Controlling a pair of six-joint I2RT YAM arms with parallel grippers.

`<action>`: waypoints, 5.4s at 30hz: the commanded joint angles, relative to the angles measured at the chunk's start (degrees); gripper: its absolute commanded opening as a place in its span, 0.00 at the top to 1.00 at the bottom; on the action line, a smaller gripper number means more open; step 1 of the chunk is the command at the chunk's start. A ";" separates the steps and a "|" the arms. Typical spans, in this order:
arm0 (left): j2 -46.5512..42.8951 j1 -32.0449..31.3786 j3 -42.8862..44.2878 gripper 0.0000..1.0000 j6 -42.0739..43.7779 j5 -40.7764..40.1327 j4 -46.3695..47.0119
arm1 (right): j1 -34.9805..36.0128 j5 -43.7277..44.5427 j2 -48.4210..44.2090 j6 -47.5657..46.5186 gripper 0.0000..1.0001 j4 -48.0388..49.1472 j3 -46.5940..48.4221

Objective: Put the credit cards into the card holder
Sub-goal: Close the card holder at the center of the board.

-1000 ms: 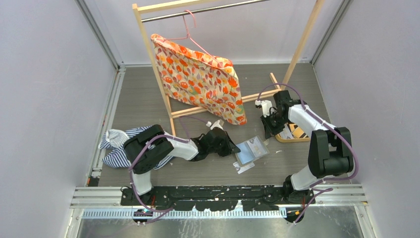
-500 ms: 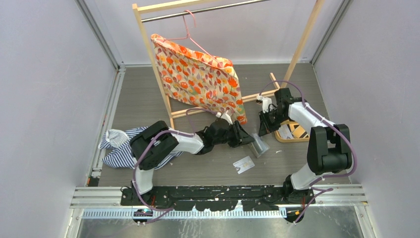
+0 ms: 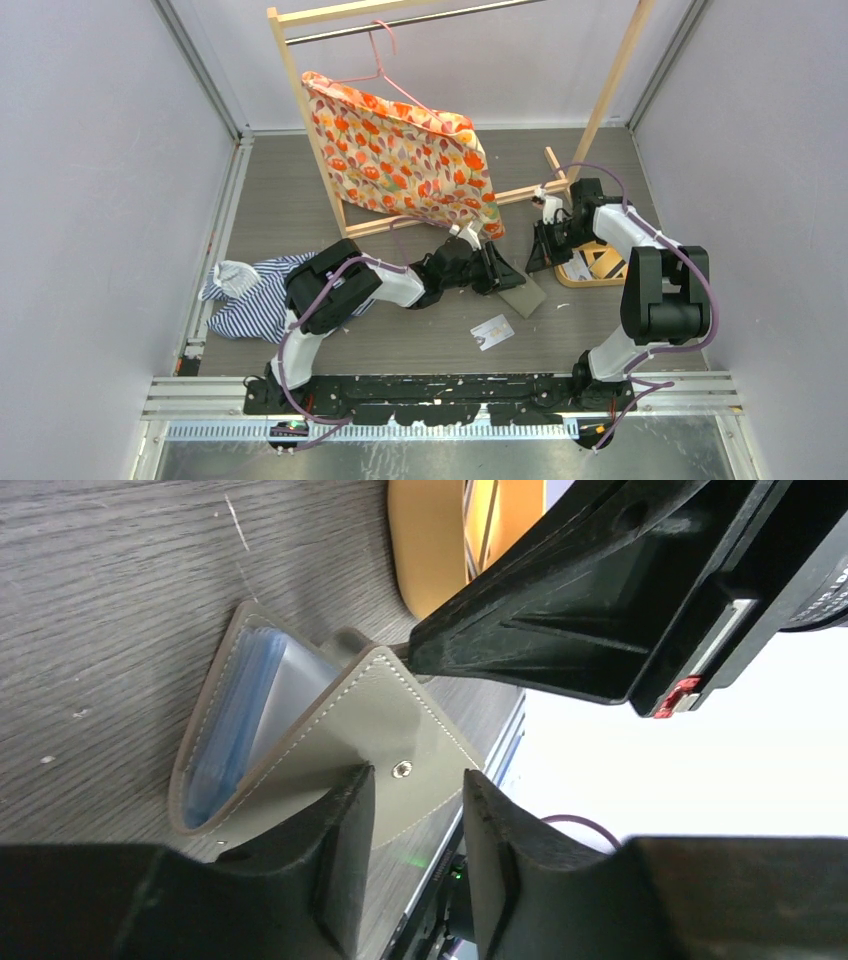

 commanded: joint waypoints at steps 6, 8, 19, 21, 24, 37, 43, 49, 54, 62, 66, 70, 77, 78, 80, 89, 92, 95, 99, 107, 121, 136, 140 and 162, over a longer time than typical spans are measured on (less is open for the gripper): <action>-0.68 -0.57 4.76 0.67 7.63 -4.07 -14.95 | -1.13 -1.73 0.14 0.95 0.99 0.32 1.86; -0.11 -0.55 4.90 0.67 8.43 -4.39 -17.56 | -1.13 -1.46 -0.46 0.99 0.99 0.66 1.66; 0.92 -0.57 4.52 0.68 10.06 -6.91 -24.08 | -0.63 -4.30 -1.57 -5.18 0.99 -2.80 0.77; 1.27 -0.59 5.05 0.68 10.12 -6.60 -23.93 | 0.22 -4.53 -1.06 -7.64 0.99 -4.57 0.84; 1.38 -0.59 5.54 0.68 10.05 -6.40 -23.77 | 2.74 -3.26 -0.61 -9.08 0.99 -5.59 0.63; 1.17 -0.59 4.42 0.72 9.34 -6.10 -21.76 | 7.09 7.21 0.23 -7.67 0.99 -2.49 -0.77; 1.26 -0.51 4.36 0.73 9.14 -5.88 -21.32 | 9.40 9.39 -0.50 -7.06 0.99 -1.30 -1.46; 1.24 -0.48 4.17 0.73 8.96 -5.63 -20.85 | 10.85 12.39 -3.25 -6.16 0.98 1.59 -2.52; 1.25 -0.37 4.17 0.73 8.92 -5.45 -20.65 | 11.00 12.10 -5.44 -6.08 0.92 2.33 -2.98; 1.17 -0.33 3.67 0.73 8.72 -5.44 -20.22 | 11.12 11.04 -4.82 -7.70 0.85 -0.89 -2.14; 1.05 -0.20 3.32 0.73 8.61 -5.44 -20.13 | 11.14 10.85 -5.44 -8.02 0.83 -1.69 -2.15; 1.05 -0.13 3.33 0.73 8.58 -5.39 -20.12 | 11.13 11.12 -5.77 -8.06 0.83 -1.90 -2.14; 1.28 -0.15 3.31 0.73 8.55 -5.26 -19.87 | 11.13 11.74 -5.10 -7.69 0.94 -1.73 -1.97; 1.27 -0.15 3.25 0.73 8.56 -5.24 -19.86 | 11.20 11.83 -4.93 -7.67 0.96 -1.73 -1.92; 1.36 -0.15 3.21 0.73 8.46 -5.26 -19.78 | 11.09 12.02 -4.76 -7.61 0.98 -1.71 -1.86; 1.51 -0.15 3.07 0.74 8.22 -5.07 -19.33 | 11.32 9.62 -5.45 -8.12 0.99 -2.10 -1.79; 1.62 -0.15 3.04 0.74 8.16 -5.09 -19.25 | 11.73 9.42 -4.80 -8.05 0.99 -2.19 -1.76; 1.60 -0.15 2.98 0.74 8.20 -5.07 -19.16 | 12.20 9.86 -4.32 -7.74 0.99 -1.86 -1.70; 1.52 -0.15 2.93 0.74 8.10 -5.09 -19.07 | 12.77 11.29 -3.44 -7.45 0.99 -1.40 -1.68; 1.44 -0.07 2.72 0.74 8.02 -5.10 -18.89 | 13.95 12.85 -2.11 -7.67 0.99 -1.69 -1.61; 1.43 0.02 2.59 0.75 7.92 -4.92 -18.52 | 13.98 14.49 -4.90 -5.37 0.99 1.58 -1.84; 1.38 0.18 2.72 0.75 7.94 -4.87 -18.54 | 13.78 13.42 -4.57 -5.49 0.99 1.66 -2.06; 1.37 0.21 2.67 0.75 7.87 -4.80 -18.54 | 14.06 13.73 -3.03 -6.10 0.99 0.89 -1.93; 1.36 0.32 2.04 0.75 7.41 -4.77 -17.49 | 16.56 15.79 0.45 -7.22 0.99 -0.76 -1.77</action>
